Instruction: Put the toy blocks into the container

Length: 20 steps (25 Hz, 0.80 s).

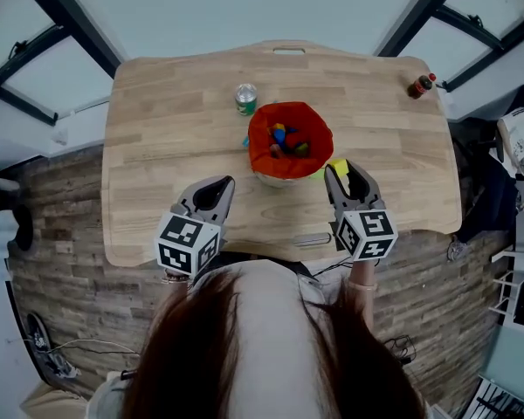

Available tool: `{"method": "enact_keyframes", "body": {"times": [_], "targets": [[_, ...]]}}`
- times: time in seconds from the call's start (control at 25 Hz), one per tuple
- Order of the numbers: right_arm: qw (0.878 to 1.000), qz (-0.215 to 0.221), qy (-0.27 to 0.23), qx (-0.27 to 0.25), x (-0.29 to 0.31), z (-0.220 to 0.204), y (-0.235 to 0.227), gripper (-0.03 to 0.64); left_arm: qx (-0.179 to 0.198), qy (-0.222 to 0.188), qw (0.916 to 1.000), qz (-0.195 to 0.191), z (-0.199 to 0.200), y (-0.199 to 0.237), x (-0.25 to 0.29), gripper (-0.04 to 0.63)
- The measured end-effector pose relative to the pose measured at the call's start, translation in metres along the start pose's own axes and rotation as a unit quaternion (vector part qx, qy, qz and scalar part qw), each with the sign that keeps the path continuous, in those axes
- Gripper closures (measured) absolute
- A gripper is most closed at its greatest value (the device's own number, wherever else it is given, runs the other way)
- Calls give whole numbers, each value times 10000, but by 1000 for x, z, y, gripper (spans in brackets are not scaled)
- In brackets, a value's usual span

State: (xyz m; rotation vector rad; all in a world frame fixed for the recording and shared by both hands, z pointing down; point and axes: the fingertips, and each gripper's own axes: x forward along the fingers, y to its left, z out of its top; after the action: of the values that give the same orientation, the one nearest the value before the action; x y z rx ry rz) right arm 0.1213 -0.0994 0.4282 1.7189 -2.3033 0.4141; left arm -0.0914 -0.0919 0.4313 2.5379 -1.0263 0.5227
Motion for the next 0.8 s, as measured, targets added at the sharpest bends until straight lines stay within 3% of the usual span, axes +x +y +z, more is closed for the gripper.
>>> {"method": "enact_keyframes", "body": {"times": [0.8], "targets": [[9992, 320, -42, -238, 38, 21, 17, 454, -251, -82, 9986, 461, -7, 30, -22, 586]]}}
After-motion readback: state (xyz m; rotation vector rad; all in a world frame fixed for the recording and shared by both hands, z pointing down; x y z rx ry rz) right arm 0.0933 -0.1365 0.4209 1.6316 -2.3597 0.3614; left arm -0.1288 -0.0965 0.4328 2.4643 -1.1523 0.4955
